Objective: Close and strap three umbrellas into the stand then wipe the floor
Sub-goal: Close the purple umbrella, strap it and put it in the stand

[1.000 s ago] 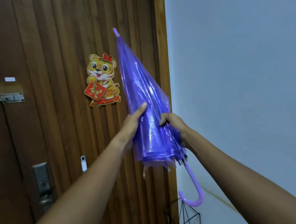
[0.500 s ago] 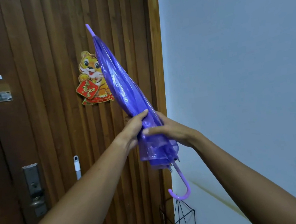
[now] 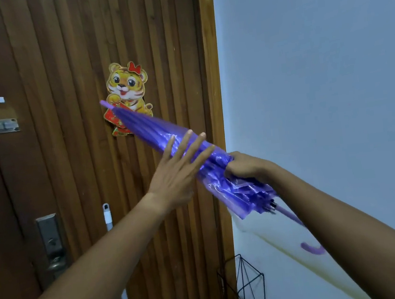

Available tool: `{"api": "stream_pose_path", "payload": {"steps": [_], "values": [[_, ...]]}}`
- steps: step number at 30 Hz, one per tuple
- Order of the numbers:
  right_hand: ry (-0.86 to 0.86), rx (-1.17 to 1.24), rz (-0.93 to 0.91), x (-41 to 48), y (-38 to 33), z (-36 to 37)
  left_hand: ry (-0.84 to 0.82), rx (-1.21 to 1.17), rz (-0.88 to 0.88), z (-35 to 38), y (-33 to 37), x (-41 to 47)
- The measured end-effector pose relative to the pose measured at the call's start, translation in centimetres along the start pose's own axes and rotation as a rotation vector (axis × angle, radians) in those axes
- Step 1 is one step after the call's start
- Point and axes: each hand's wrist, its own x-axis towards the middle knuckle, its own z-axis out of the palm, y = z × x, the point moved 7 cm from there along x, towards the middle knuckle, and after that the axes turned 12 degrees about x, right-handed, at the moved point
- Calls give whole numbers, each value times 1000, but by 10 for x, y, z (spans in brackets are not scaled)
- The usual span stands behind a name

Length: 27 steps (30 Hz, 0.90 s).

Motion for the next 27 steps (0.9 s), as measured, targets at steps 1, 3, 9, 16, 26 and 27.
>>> {"api": "stream_pose_path", "payload": {"steps": [1,3,9,16,26,27], "values": [[-67,-49,22,0,-3,4,-26,54,30,2,2,2],[-176,-152,69,-1,-8,12,-37,35,24,5,5,6],[186,-204,-257,2,-51,-16,-230,-328,-254,24,-3,-4],[875,-46,-752,-32,-65,-25,-631,-978,-674,66,-4,-22],[437,136,-591,6,-31,8,-608,-993,-773,62,-4,-25],[434,111,-589,5,-33,8,-603,-996,-782,63,-4,-26]]}}
